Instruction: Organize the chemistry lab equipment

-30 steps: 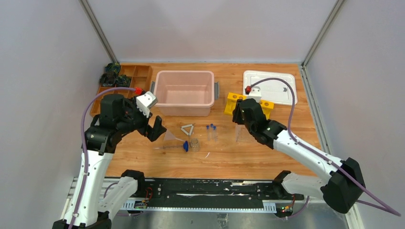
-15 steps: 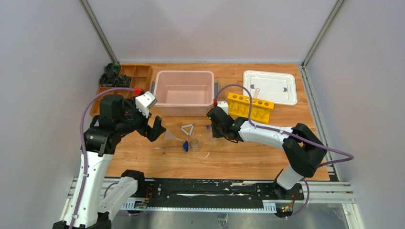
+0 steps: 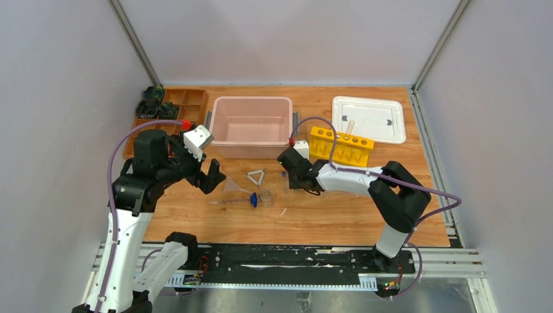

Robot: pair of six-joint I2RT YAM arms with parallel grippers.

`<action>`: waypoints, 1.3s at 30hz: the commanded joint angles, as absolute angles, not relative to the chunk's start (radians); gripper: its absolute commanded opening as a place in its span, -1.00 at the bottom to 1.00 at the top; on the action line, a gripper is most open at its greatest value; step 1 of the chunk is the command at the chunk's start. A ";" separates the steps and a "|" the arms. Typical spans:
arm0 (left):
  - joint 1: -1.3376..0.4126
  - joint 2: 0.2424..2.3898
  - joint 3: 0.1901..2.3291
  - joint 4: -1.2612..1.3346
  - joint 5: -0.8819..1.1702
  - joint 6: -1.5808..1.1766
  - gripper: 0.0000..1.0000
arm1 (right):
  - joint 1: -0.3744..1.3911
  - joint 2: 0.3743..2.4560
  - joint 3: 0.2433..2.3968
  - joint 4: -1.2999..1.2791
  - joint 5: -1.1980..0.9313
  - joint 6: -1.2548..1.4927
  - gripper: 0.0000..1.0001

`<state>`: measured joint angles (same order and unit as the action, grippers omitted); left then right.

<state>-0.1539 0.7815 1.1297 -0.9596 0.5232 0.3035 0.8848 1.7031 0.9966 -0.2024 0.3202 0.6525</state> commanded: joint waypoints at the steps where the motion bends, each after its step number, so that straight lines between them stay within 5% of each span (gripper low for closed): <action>1: -0.156 0.777 1.159 -0.959 0.532 0.310 1.00 | 0.884 1.725 1.011 -0.217 0.369 0.680 -0.47; 10: -0.156 0.786 1.154 -0.959 0.541 0.308 1.00 | 0.854 1.763 1.001 -0.214 0.357 0.695 -0.51; 16: -0.156 0.782 1.155 -0.959 0.540 0.311 1.00 | 0.841 1.785 1.014 -0.234 0.339 0.691 -0.35; 24: -0.156 0.777 1.163 -0.963 0.546 0.308 1.00 | 0.835 1.656 0.941 -0.221 0.317 0.700 -1.00; 39: -0.156 0.815 1.167 -0.962 0.599 0.255 1.00 | 0.922 1.134 0.944 -0.305 0.253 0.805 -1.00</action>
